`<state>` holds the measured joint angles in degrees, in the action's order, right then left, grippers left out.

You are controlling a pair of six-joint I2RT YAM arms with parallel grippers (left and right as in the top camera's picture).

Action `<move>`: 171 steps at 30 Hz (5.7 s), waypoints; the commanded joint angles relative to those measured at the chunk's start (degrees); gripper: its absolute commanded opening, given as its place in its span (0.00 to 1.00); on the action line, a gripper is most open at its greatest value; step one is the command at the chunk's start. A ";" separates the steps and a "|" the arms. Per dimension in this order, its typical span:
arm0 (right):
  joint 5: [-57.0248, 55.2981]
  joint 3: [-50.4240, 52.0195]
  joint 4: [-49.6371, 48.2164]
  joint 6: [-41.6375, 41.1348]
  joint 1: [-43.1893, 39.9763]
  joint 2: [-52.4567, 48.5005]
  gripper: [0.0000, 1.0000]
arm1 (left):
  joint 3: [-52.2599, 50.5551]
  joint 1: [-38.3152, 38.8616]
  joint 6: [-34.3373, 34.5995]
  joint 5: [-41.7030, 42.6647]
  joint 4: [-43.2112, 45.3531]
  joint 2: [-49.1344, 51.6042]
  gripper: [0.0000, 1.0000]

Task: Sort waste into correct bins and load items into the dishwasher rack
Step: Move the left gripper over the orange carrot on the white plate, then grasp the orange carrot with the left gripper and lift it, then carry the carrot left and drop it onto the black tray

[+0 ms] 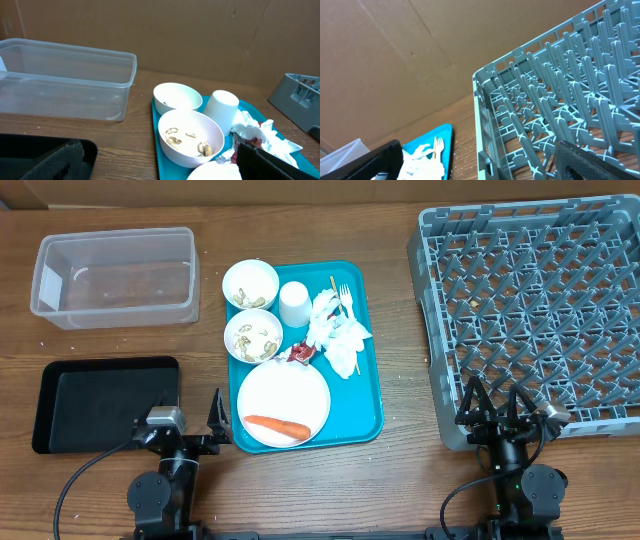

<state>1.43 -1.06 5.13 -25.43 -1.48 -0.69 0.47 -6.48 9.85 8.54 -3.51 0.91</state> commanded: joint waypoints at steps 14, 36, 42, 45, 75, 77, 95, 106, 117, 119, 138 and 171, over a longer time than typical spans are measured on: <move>-0.48 0.61 -0.44 0.33 -0.20 0.52 1.00 | -0.15 0.26 -1.29 -0.15 -0.17 -0.59 1.00; -0.48 0.61 -0.44 0.33 -0.20 0.52 1.00 | -0.13 0.28 14.56 14.49 0.90 -0.59 1.00; -0.48 0.61 -0.44 0.33 -0.20 0.52 1.00 | 0.04 0.28 25.42 27.12 4.94 -0.59 1.00; -0.48 0.61 -0.44 0.33 -0.20 0.52 1.00 | 3.06 0.28 24.90 28.83 6.56 -0.55 1.00; -0.48 0.61 -0.44 0.33 -0.20 0.52 1.00 | 60.30 37.68 76.78 -15.98 -54.95 54.42 1.00; -0.48 0.61 -0.44 0.33 -0.20 0.52 1.00 | 60.30 37.64 76.98 -15.76 -55.06 60.13 1.00; -0.48 0.61 -0.44 0.33 -0.20 0.52 1.00 | 60.30 37.48 79.03 -5.49 -51.98 93.66 1.00; -0.48 0.61 -0.44 0.33 -0.20 0.52 1.00 | 51.41 35.23 78.18 -3.91 -39.12 94.57 1.00; -0.48 0.61 -0.44 0.33 -0.20 0.52 1.00 | 48.76 33.92 76.30 -5.62 -33.35 94.57 0.82; -0.48 0.61 -0.44 0.33 -0.20 0.52 1.00 | 48.76 33.92 76.28 -5.79 -33.77 94.57 0.56; -0.48 0.61 -0.44 0.33 -0.20 0.52 1.00 | 80.17 31.17 47.52 -4.31 -57.86 94.51 0.12; -0.48 0.61 -0.44 0.31 -0.20 0.52 1.00 | 65.35 -25.86 46.51 -9.03 -54.12 96.10 0.82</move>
<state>1.43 -1.06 5.10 -25.43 -1.48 -0.58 66.11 -31.92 54.74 0.62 -58.48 97.43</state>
